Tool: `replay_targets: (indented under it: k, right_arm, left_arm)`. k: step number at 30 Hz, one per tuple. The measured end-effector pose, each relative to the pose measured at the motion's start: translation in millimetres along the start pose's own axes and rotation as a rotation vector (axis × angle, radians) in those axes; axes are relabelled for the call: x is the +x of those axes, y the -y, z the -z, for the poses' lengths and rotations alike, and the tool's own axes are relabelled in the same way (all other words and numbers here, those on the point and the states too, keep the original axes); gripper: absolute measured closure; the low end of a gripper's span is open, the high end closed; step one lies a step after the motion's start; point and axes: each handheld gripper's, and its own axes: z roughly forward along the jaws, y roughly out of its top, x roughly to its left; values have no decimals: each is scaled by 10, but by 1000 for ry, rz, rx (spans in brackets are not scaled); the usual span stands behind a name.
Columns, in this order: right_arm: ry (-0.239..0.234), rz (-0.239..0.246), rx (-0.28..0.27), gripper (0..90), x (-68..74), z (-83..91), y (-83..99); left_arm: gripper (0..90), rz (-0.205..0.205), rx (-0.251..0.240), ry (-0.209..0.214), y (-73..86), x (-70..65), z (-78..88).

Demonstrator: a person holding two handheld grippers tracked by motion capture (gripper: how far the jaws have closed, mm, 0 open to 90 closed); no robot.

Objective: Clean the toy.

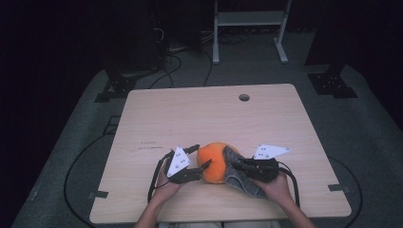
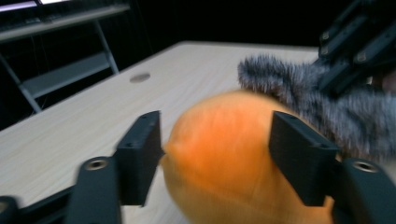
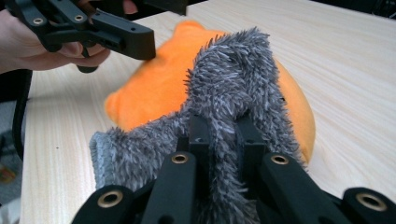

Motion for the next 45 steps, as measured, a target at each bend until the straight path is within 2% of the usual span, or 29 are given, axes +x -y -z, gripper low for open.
replay_targets:
  k: [2,4,5,6,8,10,11,12,13,14,17,18,19,21,24,25,28,29,30,32,35,36,37,40,41,42,43,44,45]
  right_arm:
    - [7,-21,-1,798,-56,9,31]
    - [56,-20,9,798,-86,25,34]
    - [56,-20,9,798,-86,25,34]
    - [100,-40,19,799,-120,55,45]
    - [103,-27,12,799,-88,94,34]
    - [55,12,-21,799,14,118,-14]
    - [55,12,-21,799,14,118,-14]
    - [-11,53,-44,799,155,79,-82]
    - [-38,84,-40,799,231,30,-110]
    - [-46,118,-25,798,299,-30,-125]
    - [-38,143,13,798,364,-152,-109]
    - [-30,131,15,799,320,-186,-73]
    - [-30,131,15,799,320,-186,-73]
    - [42,101,10,799,218,-106,-65]
    - [64,91,21,799,183,-37,-44]
    - [55,94,15,799,202,-26,-46]
    - [-26,110,0,798,305,-59,-74]
    - [-26,110,0,798,305,-59,-74]
    - [-45,154,29,798,403,-148,-74]
    - [-27,173,49,798,414,-175,-60]
    - [2,149,49,799,335,-124,-63]
    - [60,106,32,799,212,-42,-67]
    - [85,89,20,799,158,-9,-74]
    - [85,73,-4,799,121,6,-90]
    - [83,77,7,799,134,-15,-95]
    - [81,86,25,799,156,-64,-79]
    - [81,86,25,799,156,-64,-79]
    - [76,78,31,799,146,-73,-69]
    - [73,70,29,799,127,-68,-59]
  left_arm:
    - [427,-18,13,9,20,-36,-24]
    - [446,-21,38,-2,7,-49,-39]
    - [449,-21,38,-2,7,-49,-39]
    - [453,-17,44,-7,4,-49,-48]
    - [453,-22,71,-21,21,-55,-76]
    - [455,-1,65,-14,40,-42,-82]
    - [455,-1,65,-14,40,-42,-82]
    - [456,14,57,-8,48,-27,-101]
    - [457,14,57,-8,48,-27,-101]
    - [459,34,67,-10,46,-18,-124]
    - [461,44,90,-15,56,8,-128]
    - [461,72,93,-15,83,36,-116]
    - [461,72,93,-15,83,36,-116]
    - [459,94,93,-17,104,70,-110]
    - [457,96,95,-15,103,70,-112]
    - [456,98,93,-17,103,64,-115]
    - [454,114,97,-25,118,68,-112]
    - [453,114,97,-25,118,68,-112]
    - [452,108,98,-26,120,75,-113]
    - [451,100,103,-25,117,81,-109]
    - [451,99,104,-33,123,80,-108]
    - [451,108,105,-36,136,91,-116]
    - [451,108,105,-36,136,91,-116]
    - [447,111,105,-35,138,99,-122]
    - [439,113,104,-34,132,99,-116]
    - [334,135,92,-66,101,105,-80]
    - [211,135,92,-66,101,105,-80]
    - [211,167,91,-87,76,117,-49]
    - [160,214,72,-80,64,126,-16]
